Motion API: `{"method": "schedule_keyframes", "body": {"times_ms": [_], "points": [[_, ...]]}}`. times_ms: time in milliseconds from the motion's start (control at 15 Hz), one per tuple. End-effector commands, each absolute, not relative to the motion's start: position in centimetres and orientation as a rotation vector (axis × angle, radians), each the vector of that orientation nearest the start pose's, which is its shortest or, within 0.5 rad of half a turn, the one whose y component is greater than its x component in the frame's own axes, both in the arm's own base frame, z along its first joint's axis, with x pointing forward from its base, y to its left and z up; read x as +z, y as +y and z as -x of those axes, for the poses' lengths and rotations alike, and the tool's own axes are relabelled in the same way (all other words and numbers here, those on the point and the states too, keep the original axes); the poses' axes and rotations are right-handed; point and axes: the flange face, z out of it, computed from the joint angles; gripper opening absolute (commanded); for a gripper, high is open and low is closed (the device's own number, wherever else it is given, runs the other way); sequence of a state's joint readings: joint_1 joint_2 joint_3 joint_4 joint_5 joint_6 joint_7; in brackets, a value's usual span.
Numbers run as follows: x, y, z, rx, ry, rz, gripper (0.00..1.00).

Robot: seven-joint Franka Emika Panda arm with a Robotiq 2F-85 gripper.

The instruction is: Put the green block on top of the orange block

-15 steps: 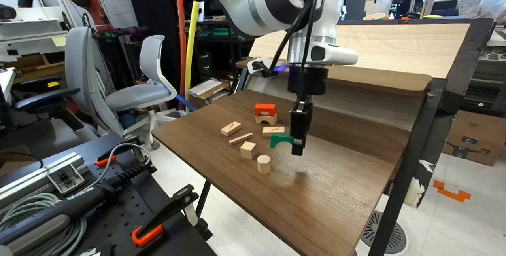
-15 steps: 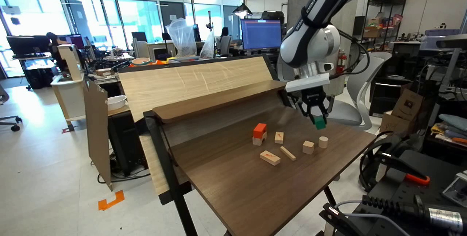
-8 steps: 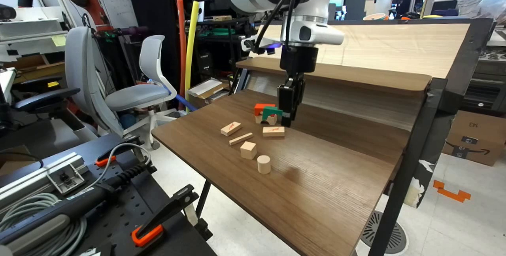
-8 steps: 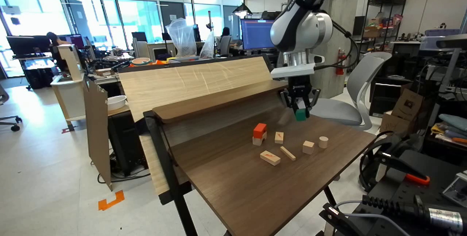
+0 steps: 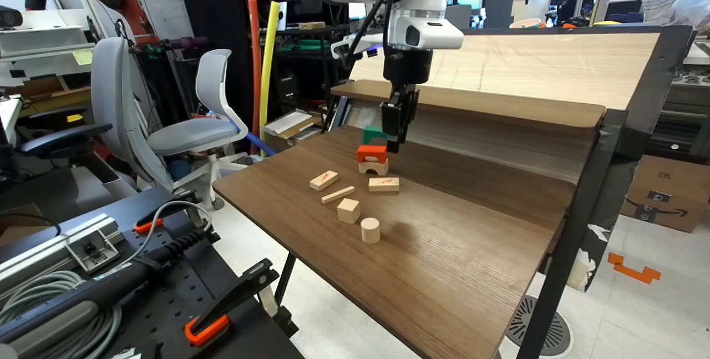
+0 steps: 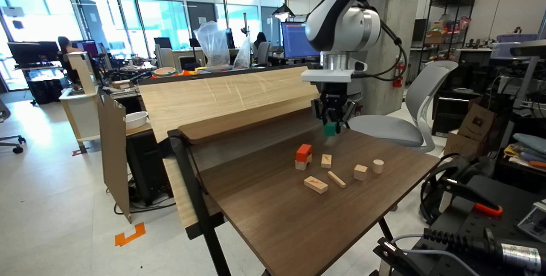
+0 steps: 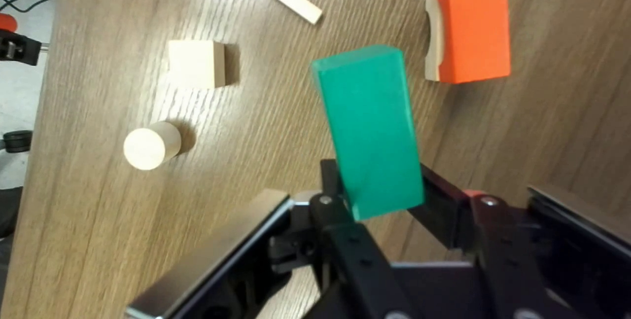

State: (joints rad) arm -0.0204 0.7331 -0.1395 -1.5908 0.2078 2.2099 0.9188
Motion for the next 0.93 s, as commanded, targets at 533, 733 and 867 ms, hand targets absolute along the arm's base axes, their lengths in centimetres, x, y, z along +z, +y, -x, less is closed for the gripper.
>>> {"method": "schedule_keyframes", "body": {"times_ms": [533,733,867], "points": [[19.9,-5.6,-69.2,0.089,1.716,2.509,0.13],[19.2,-4.9,-69.7,0.067,1.766,2.479,0.13],[18.5,-4.5,-70.0,0.063,1.802,2.462,0.13]]}}
